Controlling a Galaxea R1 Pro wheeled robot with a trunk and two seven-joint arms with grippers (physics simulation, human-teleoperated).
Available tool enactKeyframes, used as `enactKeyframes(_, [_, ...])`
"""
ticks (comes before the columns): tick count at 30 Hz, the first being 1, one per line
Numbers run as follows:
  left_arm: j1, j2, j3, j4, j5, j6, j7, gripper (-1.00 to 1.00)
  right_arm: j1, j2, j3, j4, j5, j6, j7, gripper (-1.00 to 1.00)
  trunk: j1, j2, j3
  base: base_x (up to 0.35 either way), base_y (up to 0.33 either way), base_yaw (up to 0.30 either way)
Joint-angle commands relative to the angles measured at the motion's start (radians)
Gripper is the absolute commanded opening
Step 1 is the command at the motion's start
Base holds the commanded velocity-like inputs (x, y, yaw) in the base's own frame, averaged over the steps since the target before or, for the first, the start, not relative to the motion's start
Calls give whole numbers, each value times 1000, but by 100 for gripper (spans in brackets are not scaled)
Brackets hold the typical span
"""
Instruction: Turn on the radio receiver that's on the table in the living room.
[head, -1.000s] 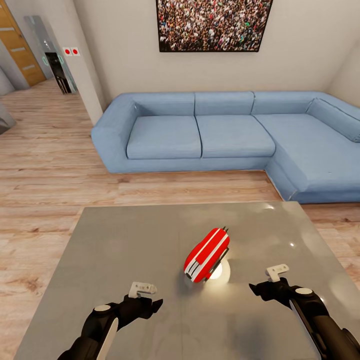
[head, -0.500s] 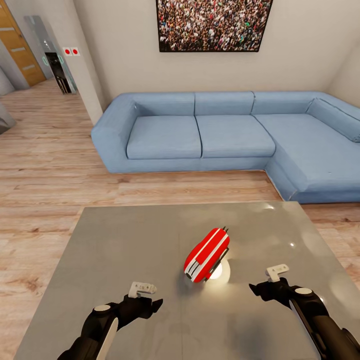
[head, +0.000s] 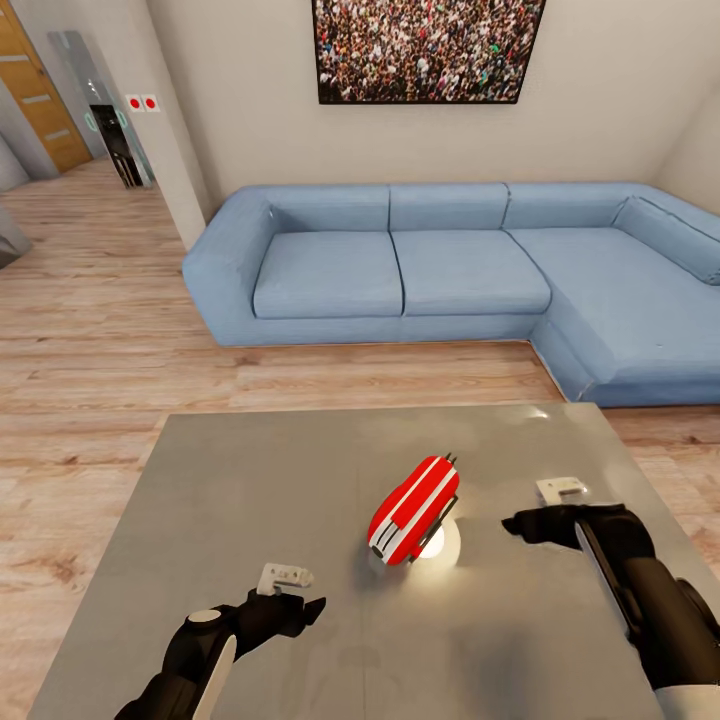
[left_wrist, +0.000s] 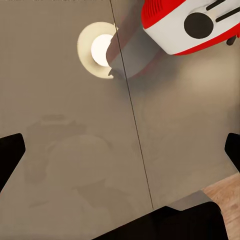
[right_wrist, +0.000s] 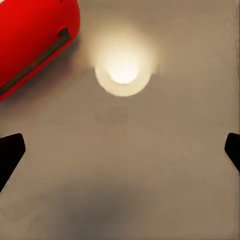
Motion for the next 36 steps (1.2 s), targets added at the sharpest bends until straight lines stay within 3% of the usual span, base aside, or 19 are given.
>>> enactKeyframes(1, [0,0,0,0,0,0,0,100,-13,0,0,-3,-1,14,0,100,0,0,0,0,0,0])
enactKeyframes(6, [0,0,0,0,0,0,0,100,-78,10,0,-9,-3,47,-1,100,0,0,0,0,0,0])
enactKeyframes(12, [0,0,0,0,0,0,0,100,-146,57,0,18,-4,47,-8,100,0,0,0,0,0,0])
enactKeyframes(20, [0,1,0,0,0,0,-1,100,-207,100,0,54,-5,47,-33,100,0,0,0,0,0,0])
enactKeyframes(21, [0,1,0,0,0,0,-1,100,-224,119,1,80,-5,47,-43,100,0,0,0,0,0,0])
enactKeyframes(29, [0,2,0,0,0,0,-1,100,-238,137,0,103,-6,47,-63,100,0,0,0,0,0,0])
enactKeyframes(36, [0,2,0,0,0,0,-1,100,-273,185,0,150,-5,47,-73,100,0,0,0,0,0,0])
